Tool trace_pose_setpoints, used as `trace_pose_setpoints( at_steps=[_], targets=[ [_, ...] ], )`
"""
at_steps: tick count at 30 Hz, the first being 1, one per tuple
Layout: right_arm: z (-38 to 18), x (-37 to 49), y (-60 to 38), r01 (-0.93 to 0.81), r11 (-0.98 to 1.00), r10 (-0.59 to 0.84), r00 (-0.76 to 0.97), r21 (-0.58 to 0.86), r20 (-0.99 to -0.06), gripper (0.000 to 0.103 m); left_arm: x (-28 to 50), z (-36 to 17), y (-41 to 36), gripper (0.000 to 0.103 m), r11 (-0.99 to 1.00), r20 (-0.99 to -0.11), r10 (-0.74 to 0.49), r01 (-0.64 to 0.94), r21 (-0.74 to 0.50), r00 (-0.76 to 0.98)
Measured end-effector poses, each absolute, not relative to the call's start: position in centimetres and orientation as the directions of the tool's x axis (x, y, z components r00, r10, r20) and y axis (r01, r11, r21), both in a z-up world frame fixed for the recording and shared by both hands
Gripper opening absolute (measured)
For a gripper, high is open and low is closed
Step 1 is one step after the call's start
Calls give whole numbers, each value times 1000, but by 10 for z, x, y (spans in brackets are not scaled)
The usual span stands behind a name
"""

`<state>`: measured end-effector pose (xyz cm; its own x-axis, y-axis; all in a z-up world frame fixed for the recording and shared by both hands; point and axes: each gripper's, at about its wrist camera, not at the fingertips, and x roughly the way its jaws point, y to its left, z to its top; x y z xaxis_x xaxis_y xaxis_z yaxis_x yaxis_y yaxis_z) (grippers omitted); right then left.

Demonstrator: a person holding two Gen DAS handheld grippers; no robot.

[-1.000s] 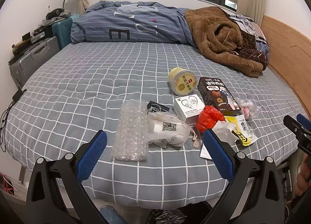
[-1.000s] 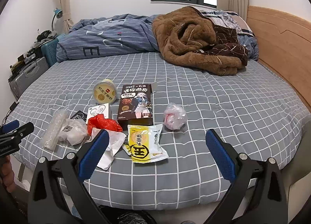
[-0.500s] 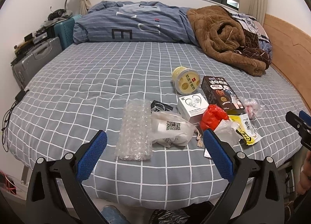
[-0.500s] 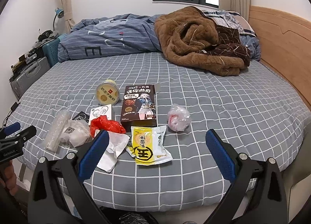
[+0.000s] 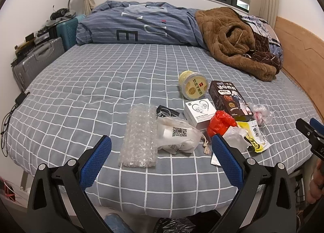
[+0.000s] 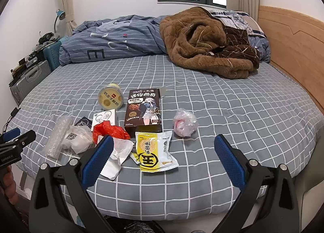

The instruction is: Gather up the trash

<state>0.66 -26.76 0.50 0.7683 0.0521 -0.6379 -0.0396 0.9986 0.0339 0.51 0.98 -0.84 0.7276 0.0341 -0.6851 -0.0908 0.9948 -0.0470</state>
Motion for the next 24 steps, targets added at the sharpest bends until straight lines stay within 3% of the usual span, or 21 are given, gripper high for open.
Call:
trace_pose_setpoints(
  at_steps=[24],
  targets=[
    [7, 4, -268, -41, 999, 50, 774, 29, -632, 96, 4, -5, 7, 97, 995, -687, 30, -84, -45, 726]
  ],
)
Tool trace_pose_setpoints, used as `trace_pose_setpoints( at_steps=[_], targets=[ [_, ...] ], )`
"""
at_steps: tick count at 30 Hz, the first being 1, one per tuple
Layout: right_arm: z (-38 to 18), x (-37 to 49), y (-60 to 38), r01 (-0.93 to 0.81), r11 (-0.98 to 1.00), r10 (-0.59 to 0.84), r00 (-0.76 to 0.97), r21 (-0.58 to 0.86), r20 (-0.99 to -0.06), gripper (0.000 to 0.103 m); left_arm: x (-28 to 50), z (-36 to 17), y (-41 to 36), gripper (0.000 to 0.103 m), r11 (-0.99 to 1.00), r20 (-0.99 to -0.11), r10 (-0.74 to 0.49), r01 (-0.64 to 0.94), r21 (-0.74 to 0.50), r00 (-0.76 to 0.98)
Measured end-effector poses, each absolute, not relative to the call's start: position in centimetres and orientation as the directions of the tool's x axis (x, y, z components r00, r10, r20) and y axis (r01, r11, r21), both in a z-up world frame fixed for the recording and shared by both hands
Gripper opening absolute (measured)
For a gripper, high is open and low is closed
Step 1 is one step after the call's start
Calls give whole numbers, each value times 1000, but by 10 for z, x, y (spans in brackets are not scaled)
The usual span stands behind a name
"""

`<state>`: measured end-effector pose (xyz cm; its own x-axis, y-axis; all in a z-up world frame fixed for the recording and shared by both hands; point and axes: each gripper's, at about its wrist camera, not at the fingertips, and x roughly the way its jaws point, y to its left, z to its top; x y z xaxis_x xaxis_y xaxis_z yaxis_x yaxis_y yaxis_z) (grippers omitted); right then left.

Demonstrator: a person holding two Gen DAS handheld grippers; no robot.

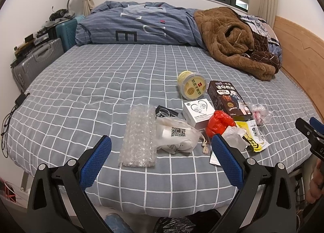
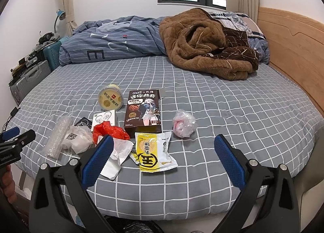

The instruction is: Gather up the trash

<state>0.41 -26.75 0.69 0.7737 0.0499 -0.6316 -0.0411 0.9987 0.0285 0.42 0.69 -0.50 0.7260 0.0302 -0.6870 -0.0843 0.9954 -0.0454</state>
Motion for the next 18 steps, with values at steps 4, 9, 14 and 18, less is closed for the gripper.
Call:
trace_pose_setpoints(
  at_steps=[4, 9, 14, 18],
  targets=[
    [8, 4, -267, -41, 999, 49, 774, 28, -631, 96, 4, -6, 7, 97, 996, -689, 27, -82, -47, 725],
    [8, 4, -265, -43, 999, 52, 774, 29, -631, 96, 4, -7, 8, 97, 995, -691, 28, -87, -50, 722],
    [7, 6, -260, -54, 998, 63, 772, 34, -633, 96, 6, -10, 13, 97, 994, -697, 33, -96, -51, 716],
    [1, 13, -258, -63, 997, 72, 764, 38, -641, 96, 12, -18, 20, 97, 993, -711, 59, -115, -31, 701]
  ],
)
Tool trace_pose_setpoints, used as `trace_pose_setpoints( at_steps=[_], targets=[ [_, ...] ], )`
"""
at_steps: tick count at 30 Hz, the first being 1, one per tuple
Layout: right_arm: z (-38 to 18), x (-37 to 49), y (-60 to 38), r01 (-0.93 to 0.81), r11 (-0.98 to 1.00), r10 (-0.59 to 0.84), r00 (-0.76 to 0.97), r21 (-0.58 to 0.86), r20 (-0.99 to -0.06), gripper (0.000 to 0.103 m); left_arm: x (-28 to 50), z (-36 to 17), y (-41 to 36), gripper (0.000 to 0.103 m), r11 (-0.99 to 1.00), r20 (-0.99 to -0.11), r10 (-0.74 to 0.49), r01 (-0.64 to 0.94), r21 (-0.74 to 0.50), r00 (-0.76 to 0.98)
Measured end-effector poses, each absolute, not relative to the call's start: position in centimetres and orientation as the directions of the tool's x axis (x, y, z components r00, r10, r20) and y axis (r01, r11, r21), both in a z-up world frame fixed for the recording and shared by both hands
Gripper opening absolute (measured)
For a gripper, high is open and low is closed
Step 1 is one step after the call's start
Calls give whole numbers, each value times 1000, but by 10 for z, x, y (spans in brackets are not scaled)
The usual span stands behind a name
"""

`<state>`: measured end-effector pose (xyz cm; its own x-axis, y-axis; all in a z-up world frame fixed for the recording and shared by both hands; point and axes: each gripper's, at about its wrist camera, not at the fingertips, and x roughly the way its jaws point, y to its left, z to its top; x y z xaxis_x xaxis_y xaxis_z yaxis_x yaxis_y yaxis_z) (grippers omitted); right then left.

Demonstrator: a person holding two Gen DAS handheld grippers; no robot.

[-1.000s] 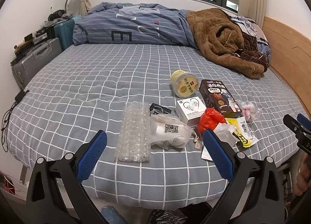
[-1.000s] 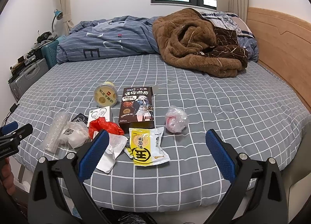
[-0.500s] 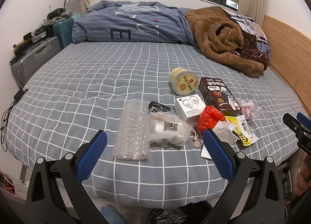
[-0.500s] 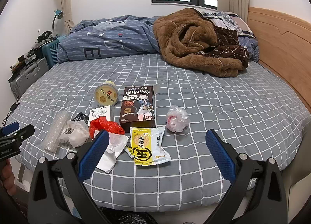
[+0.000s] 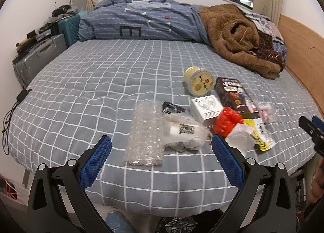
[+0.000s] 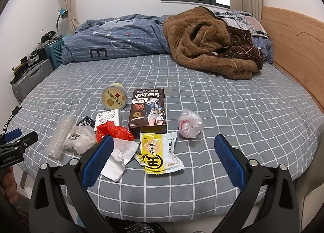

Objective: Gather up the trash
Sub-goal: 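Grasp the bubble-wrap sleeve with the left tool while the right tool grasps the yellow snack packet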

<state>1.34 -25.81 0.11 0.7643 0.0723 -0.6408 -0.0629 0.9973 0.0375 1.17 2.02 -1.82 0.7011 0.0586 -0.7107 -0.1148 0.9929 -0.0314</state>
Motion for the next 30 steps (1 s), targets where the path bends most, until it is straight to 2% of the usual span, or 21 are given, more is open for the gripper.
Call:
trace_pose_setpoints(
  at_steps=[6, 15, 24, 26, 28, 30],
  targets=[
    [-17, 40, -250, -78, 997, 69, 739, 17, -670, 96, 36, -52, 42, 97, 988, -764, 84, -152, -19, 639],
    [-71, 71, -244, -122, 992, 90, 655, 14, -750, 95, 66, -79, 73, 97, 982, -788, 125, -190, 10, 603],
    [-111, 89, -245, -129, 991, 94, 603, 19, -792, 95, 82, -106, 69, 97, 990, -823, 25, -128, -58, 568],
    [-119, 93, -246, -126, 992, 94, 591, 24, -801, 91, 84, -112, 65, 96, 992, -830, 21, -116, -53, 557],
    [-124, 96, -247, -128, 991, 102, 582, 32, -807, 90, 86, -117, 64, 94, 992, -839, 8, -109, -61, 544],
    [-127, 97, -247, -125, 991, 103, 577, 36, -810, 87, 87, -120, 63, 86, 992, -847, -10, -100, -74, 532]
  ],
)
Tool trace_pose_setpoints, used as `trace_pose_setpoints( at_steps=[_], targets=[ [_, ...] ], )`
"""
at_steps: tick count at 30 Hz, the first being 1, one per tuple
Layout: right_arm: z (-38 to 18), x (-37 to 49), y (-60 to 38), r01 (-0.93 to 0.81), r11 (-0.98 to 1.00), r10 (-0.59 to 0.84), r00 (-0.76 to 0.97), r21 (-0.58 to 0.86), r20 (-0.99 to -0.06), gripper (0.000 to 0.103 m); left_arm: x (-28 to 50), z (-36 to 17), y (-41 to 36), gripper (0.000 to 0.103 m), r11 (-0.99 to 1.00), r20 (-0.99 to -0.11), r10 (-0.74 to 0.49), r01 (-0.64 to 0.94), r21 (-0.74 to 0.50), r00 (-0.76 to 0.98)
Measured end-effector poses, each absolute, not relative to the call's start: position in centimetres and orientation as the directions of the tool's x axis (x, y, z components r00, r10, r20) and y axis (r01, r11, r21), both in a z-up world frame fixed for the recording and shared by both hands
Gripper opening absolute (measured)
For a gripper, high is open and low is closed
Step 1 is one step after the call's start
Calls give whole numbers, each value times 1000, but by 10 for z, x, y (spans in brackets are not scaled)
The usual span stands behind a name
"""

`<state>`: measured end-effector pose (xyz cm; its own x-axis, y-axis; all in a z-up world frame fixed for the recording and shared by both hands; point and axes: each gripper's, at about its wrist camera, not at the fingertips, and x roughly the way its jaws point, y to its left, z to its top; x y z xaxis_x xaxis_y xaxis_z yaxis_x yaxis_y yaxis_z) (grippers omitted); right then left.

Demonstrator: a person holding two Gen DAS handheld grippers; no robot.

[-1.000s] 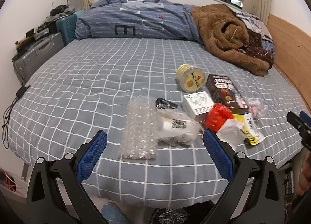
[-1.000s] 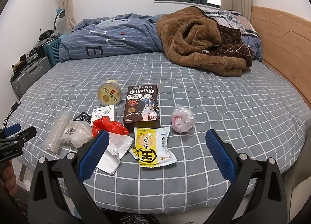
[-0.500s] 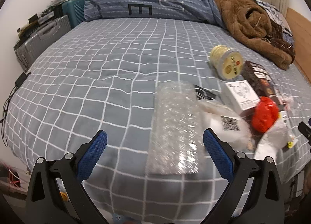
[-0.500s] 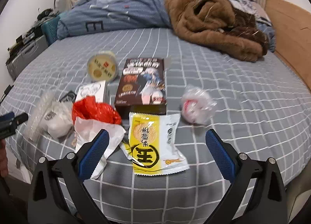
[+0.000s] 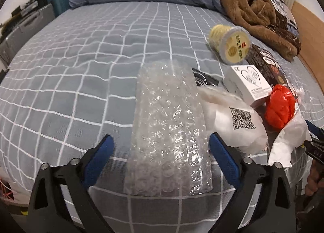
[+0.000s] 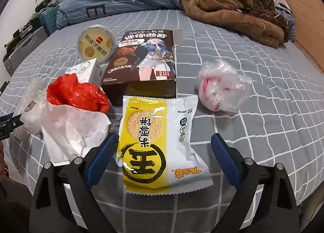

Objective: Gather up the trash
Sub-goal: 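Grasp the bubble-wrap sleeve with the left tool while the right tool grasps the yellow snack packet, then lift both held items and carry them down toward the black trash bin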

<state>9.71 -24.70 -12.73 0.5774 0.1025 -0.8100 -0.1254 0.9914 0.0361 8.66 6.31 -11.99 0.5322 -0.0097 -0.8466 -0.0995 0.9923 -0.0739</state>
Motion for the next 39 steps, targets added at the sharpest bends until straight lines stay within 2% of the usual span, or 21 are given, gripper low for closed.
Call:
trace_pose_setpoints(
  at_steps=[6, 15, 21, 27, 39],
  targets=[
    [-139, 102, -251, -125, 991, 115, 554, 54, -825, 75, 86, -123, 61, 65, 993, -854, -43, -74, -95, 518],
    [-140, 102, -256, -120, 989, 141, 549, 89, -824, 60, 85, -117, 65, 37, 991, -853, -29, -97, -92, 522],
    [-141, 102, -256, -122, 989, 135, 535, 82, -834, 46, 84, -115, 68, 25, 989, -848, -29, -108, -101, 529],
    [-137, 102, -258, -117, 989, 142, 535, 93, -833, 21, 82, -111, 69, 19, 987, -839, -33, -112, -111, 543],
    [-117, 95, -261, -101, 992, 123, 556, 80, -822, 14, 72, -91, 65, 19, 990, -815, -23, -103, -101, 579]
  ],
)
